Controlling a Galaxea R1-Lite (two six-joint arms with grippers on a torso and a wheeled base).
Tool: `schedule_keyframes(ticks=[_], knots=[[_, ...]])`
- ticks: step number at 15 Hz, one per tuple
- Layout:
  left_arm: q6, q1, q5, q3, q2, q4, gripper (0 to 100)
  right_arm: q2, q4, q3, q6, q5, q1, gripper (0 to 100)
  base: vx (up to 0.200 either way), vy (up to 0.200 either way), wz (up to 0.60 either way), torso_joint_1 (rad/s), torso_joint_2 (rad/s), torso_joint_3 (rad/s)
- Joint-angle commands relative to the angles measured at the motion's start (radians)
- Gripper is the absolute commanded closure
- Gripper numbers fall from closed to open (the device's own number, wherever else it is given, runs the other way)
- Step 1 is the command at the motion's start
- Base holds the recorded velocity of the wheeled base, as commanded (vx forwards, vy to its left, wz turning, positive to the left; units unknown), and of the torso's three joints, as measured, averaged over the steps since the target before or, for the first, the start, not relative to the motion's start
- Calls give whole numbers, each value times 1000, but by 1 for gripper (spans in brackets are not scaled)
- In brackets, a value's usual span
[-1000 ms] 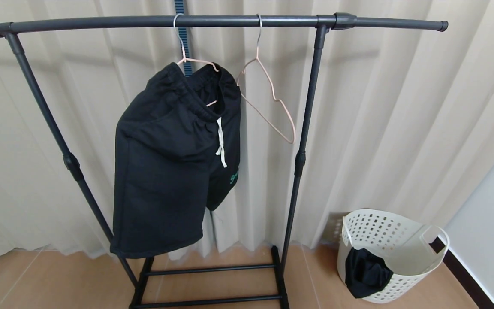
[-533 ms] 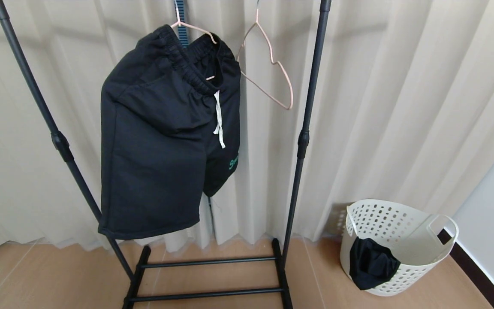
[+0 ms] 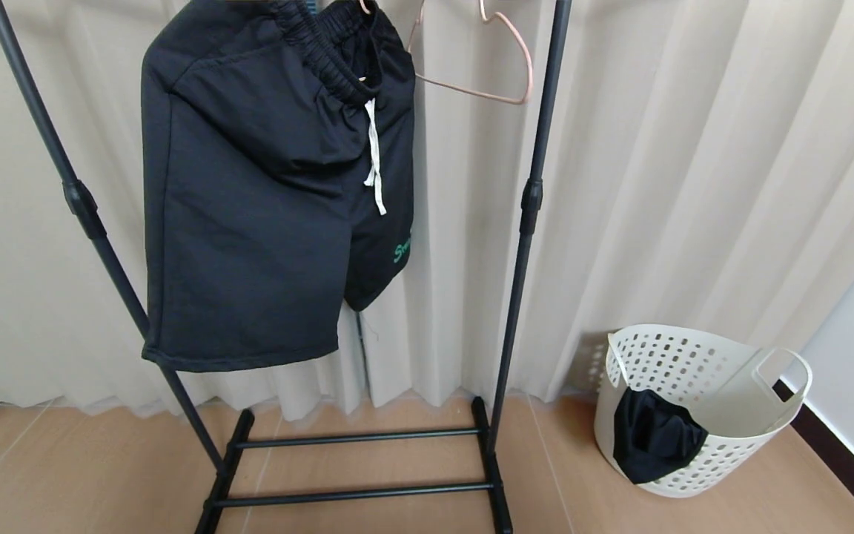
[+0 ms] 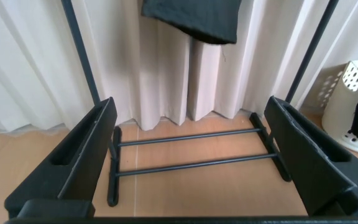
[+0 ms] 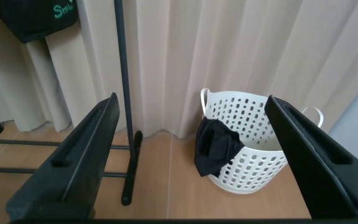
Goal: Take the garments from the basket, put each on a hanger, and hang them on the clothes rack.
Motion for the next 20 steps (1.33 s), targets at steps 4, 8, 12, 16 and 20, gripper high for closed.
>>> schedule_keyframes(ticks=[4, 8, 12, 16, 20], knots=[[0, 0, 0, -1, 1, -1, 0, 2, -1, 0, 0, 0, 0, 0, 0, 0, -300, -2, 113, 111], [0, 0, 0, -1, 1, -1, 0, 2, -1, 0, 0, 0, 0, 0, 0, 0, -600, 1, -7, 7], [0, 0, 0, -1, 1, 1, 0, 2, -1, 0, 0, 0, 0, 0, 0, -100, -300, 0, 0, 5], [0, 0, 0, 1, 1, 1, 0, 2, -1, 0, 1, 0, 0, 0, 0, -200, 0, -1, 35, 18], [0, 0, 0, -1, 1, -1, 0, 2, -1, 0, 0, 0, 0, 0, 0, -200, 0, 2, 8, 4]])
